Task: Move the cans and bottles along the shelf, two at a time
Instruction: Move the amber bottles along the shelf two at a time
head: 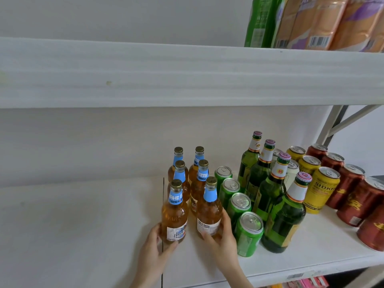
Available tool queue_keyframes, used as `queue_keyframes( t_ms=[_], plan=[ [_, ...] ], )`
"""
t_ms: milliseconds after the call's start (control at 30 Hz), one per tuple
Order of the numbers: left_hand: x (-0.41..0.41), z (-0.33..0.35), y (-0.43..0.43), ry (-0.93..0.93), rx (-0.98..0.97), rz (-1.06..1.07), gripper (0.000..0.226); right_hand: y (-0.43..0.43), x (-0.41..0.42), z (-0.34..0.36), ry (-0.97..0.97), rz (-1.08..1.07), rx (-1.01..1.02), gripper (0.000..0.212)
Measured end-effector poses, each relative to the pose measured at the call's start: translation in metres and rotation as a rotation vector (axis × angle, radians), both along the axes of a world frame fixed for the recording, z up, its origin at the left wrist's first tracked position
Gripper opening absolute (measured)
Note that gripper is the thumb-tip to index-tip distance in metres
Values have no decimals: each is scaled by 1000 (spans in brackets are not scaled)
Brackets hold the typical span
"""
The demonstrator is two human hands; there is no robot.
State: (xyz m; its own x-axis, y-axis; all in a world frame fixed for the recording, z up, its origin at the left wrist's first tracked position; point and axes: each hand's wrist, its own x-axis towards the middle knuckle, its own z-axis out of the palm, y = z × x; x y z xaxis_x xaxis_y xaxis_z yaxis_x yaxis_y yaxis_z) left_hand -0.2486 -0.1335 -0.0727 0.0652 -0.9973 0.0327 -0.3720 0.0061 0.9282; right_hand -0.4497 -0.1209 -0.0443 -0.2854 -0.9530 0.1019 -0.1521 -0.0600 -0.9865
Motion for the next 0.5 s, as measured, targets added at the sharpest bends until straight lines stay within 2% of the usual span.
queue_keyframes(
  t_ms=[133,500],
  plan=[
    [-10,-3,-3,-45,-30,94,60,-2,0,-7,8,-19,1,79],
    [-15,-1,-9,-202,-57,89,65,-6,1,-9,6,-14,40,81]
  ],
)
